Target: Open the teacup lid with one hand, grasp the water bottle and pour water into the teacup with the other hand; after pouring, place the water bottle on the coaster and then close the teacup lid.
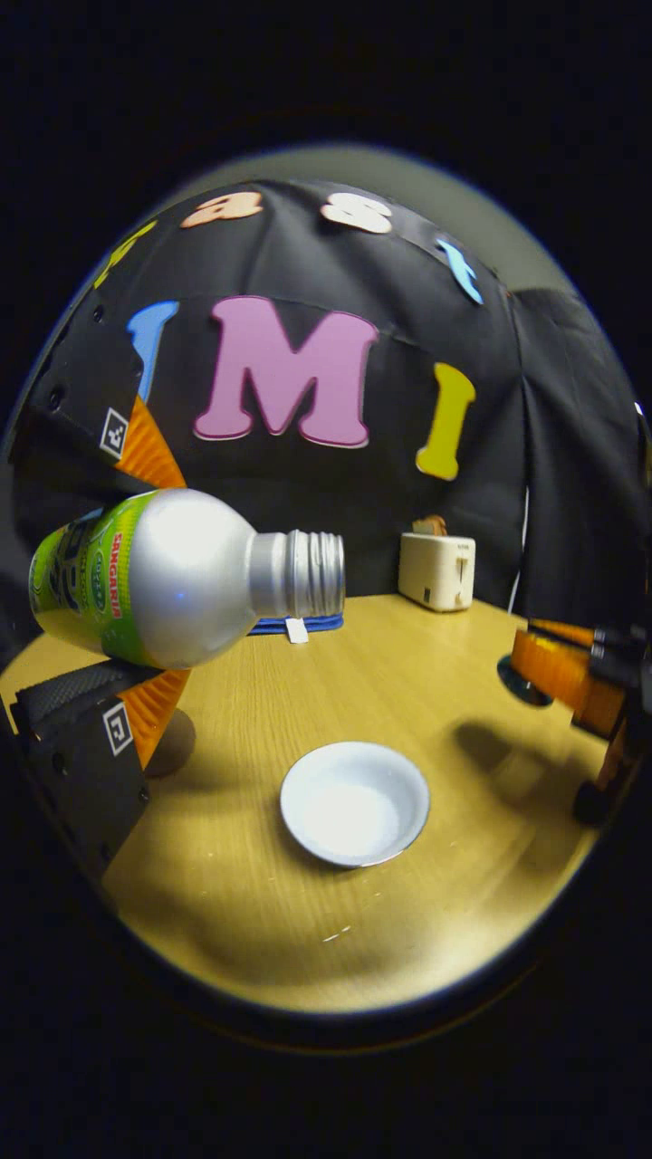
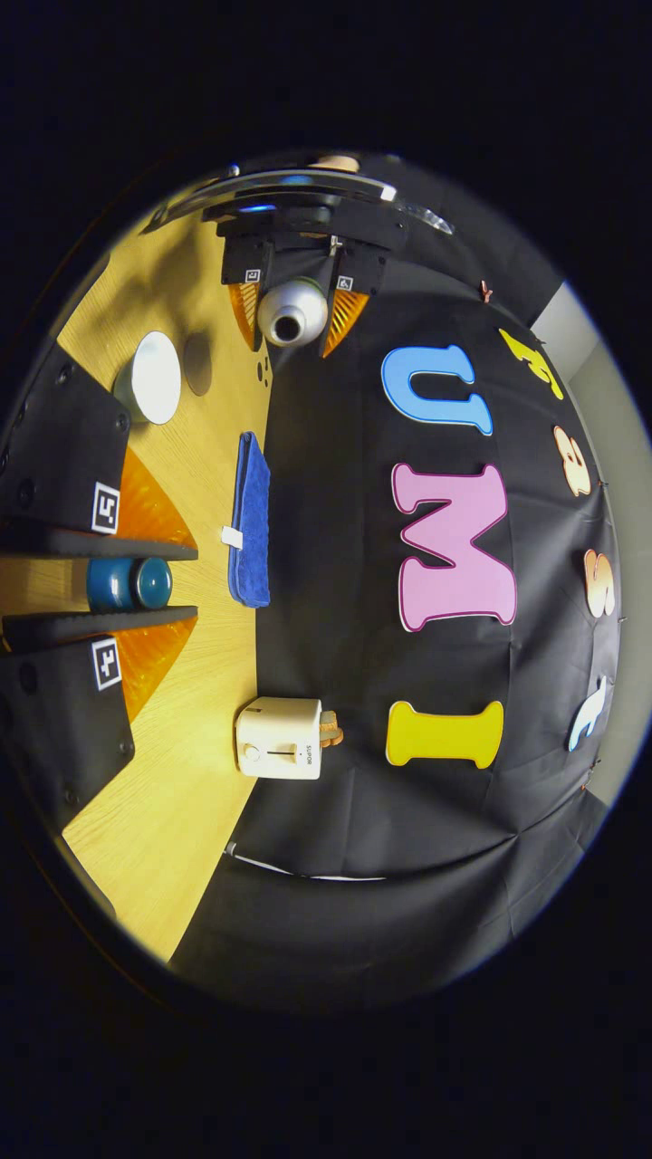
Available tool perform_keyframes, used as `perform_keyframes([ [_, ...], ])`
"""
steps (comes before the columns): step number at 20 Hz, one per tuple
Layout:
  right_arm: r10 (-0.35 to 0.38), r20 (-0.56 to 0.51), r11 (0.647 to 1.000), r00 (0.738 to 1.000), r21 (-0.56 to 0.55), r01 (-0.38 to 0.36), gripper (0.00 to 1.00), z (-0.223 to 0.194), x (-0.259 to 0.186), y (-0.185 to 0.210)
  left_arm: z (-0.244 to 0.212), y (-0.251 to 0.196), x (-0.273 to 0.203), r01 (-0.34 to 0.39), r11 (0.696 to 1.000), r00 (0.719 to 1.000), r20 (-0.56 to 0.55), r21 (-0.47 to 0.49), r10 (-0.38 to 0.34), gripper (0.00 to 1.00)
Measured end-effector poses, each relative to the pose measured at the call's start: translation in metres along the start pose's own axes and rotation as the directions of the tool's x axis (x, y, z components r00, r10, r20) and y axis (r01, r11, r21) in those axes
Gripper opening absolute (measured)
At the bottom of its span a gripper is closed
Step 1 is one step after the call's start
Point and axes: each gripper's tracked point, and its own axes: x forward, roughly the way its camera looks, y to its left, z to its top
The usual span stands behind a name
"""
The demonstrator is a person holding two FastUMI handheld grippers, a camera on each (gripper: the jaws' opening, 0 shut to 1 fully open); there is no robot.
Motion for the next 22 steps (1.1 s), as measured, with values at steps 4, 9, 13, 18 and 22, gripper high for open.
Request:
perform_keyframes([
  [4,-0.027,0.001,1.000,1.000,-0.001,0.027,0.27,0.001,0.001,-0.005,-0.017,0.016,0.000,-0.142,0.889,0.989,-0.037,-0.436,0.140,0.81],
  [9,-0.017,0.001,1.000,1.000,-0.001,0.017,0.27,0.000,0.000,-0.002,-0.031,0.039,-0.002,-0.156,0.501,0.972,-0.042,-0.852,0.230,0.81],
  [13,-0.004,0.001,1.000,1.000,0.000,0.004,0.27,0.000,-0.001,-0.001,-0.044,0.038,0.024,-0.055,0.238,0.973,0.001,-0.970,0.231,0.81],
  [18,0.032,0.000,0.999,0.999,0.000,-0.032,0.27,-0.001,-0.002,0.006,-0.063,0.025,0.059,-0.040,0.119,0.974,-0.011,-0.992,0.228,0.81],
  [22,0.030,0.000,1.000,1.000,0.001,-0.030,0.27,-0.001,-0.003,0.006,-0.077,0.002,0.076,-0.049,0.099,0.983,-0.031,-0.994,0.183,0.81],
])
